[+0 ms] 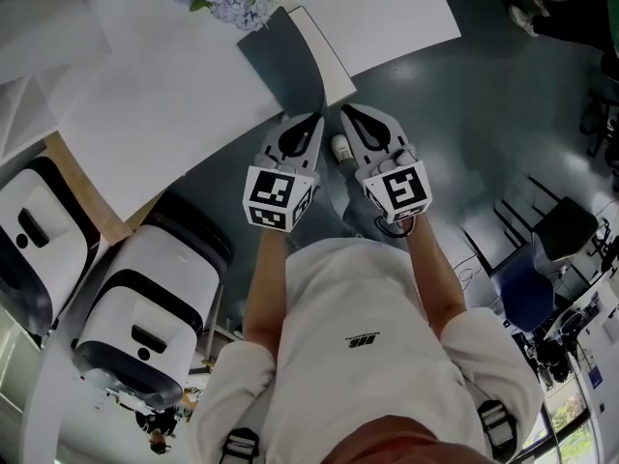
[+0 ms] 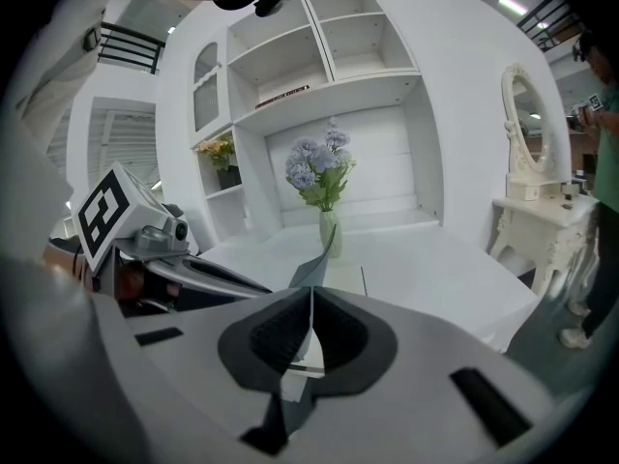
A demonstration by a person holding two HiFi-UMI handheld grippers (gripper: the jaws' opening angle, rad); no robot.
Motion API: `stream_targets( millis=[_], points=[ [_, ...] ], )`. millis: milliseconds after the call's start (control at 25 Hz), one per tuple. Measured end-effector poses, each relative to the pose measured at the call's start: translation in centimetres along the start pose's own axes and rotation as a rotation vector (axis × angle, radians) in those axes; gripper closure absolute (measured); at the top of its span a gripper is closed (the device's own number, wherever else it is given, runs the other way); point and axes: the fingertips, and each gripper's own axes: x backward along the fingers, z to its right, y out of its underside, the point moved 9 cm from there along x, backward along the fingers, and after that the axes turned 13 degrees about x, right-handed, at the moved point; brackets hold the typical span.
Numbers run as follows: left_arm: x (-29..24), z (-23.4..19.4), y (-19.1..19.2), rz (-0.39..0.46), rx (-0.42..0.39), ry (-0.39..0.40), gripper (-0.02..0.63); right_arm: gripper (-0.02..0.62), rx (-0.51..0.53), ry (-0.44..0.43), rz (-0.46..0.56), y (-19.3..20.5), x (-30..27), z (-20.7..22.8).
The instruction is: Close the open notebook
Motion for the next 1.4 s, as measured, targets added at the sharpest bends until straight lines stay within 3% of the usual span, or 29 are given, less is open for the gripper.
stream_targets(
  millis=[1120,1400],
  points=[
    [-6.6,1.2,-0.3,-0.113,-0.075,0.131,0.606,0.598,-0.096,0.143,-0.039,2.5,1.6,2.8],
    [-7.9,1.5,0.0,-0.134,-0.087,0.132,0.606,0.598,-0.106,0.162,-0.045,2.8,1.8,3.0]
  ],
)
